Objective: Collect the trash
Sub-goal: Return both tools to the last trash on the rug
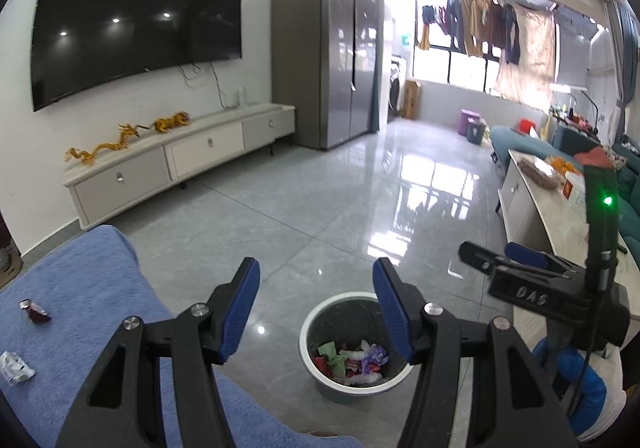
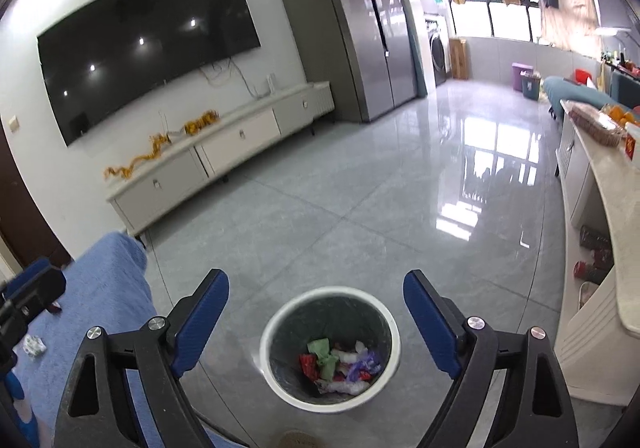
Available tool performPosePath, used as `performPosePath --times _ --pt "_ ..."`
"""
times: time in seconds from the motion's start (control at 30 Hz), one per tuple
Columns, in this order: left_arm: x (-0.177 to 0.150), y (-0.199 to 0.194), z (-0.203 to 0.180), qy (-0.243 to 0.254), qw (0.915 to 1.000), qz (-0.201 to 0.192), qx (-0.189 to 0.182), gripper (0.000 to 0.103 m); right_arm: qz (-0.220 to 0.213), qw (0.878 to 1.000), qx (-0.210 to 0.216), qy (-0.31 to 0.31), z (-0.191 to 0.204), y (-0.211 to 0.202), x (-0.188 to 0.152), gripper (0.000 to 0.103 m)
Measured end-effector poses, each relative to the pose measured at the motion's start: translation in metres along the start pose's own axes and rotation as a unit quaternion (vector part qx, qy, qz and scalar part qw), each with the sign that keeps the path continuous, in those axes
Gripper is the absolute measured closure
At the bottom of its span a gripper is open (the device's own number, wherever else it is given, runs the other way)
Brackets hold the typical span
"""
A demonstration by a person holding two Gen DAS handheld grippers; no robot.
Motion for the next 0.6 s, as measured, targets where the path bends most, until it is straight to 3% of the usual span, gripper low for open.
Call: performPosePath --times 0.1,0.17,0.6 --pt "0.002 -0.021 0.009 -0.010 0.9998 -0.018 0.006 0.046 -0.017 1.000 0.000 -0.012 0.010 -0.017 0.007 0.013" --pt "0.003 -0.035 0.016 -0.018 0.9994 -0.028 0.007 0.046 -0.030 0.999 0.000 -0.021 0.018 -0.029 0.012 0.000" --pt "0.005 -0.129 0.054 -0.043 0.9934 -0.098 0.041 0.046 -0.089 0.993 0.039 -0.061 0.070 -0.090 0.028 0.000"
Point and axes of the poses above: each gripper's, at about its wrist camera, not at the fingertips, and y roughly the way its jaws point, z to its left, x to its top, the point moved 9 cm from there along y, roughly the way its jaws point, and after that the axes turned 3 degrees about -y, right-handed, at the moved point
